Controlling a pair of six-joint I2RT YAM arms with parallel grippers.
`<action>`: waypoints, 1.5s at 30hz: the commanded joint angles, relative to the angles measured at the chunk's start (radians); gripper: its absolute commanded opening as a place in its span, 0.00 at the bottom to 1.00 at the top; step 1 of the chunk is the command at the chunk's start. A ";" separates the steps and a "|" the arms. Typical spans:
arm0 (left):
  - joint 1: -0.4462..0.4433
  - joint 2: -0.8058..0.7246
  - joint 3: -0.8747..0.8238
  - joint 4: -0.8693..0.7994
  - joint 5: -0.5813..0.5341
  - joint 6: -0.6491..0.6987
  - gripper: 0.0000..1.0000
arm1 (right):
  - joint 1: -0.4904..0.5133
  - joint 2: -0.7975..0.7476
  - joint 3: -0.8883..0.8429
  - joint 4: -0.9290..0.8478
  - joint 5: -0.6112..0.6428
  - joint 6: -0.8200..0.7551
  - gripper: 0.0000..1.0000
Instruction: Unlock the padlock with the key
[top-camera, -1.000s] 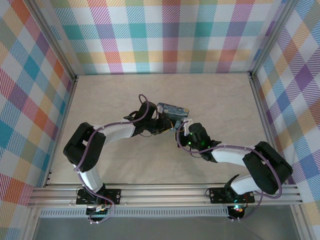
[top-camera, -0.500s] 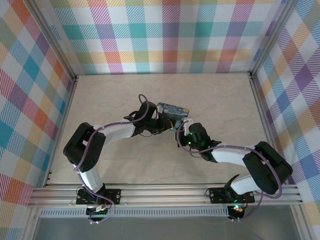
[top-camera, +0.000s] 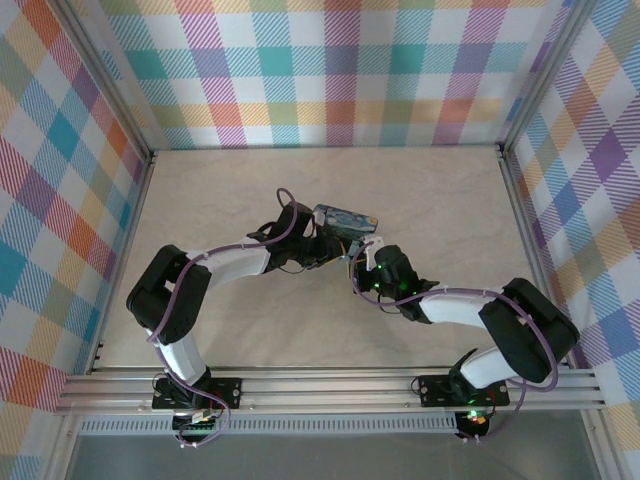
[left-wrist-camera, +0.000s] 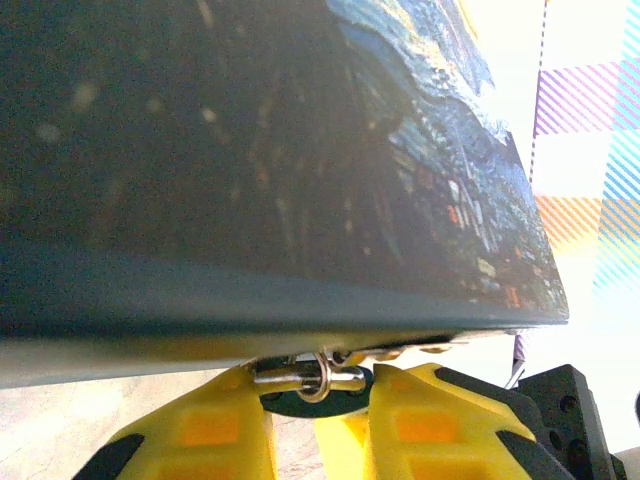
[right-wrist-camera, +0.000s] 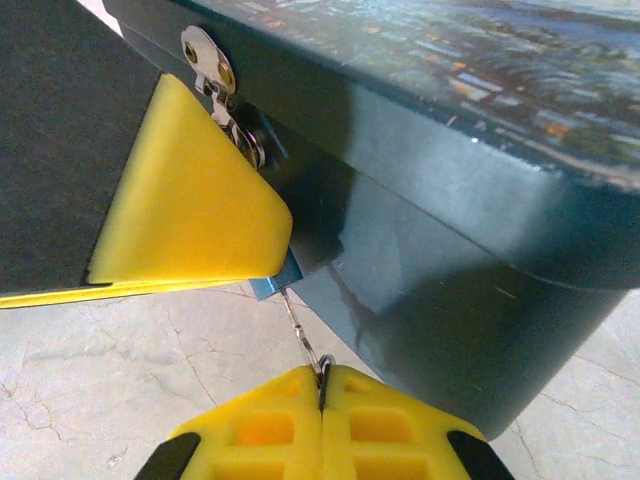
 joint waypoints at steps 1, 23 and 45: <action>-0.018 -0.037 0.008 0.002 0.033 -0.006 0.13 | 0.005 0.010 0.036 0.080 0.014 -0.018 0.00; -0.019 -0.024 0.003 -0.001 0.029 -0.010 0.13 | 0.007 -0.002 0.036 0.154 -0.050 -0.005 0.00; -0.020 -0.012 0.011 -0.008 0.029 -0.016 0.13 | 0.024 -0.019 0.045 0.138 -0.043 -0.022 0.00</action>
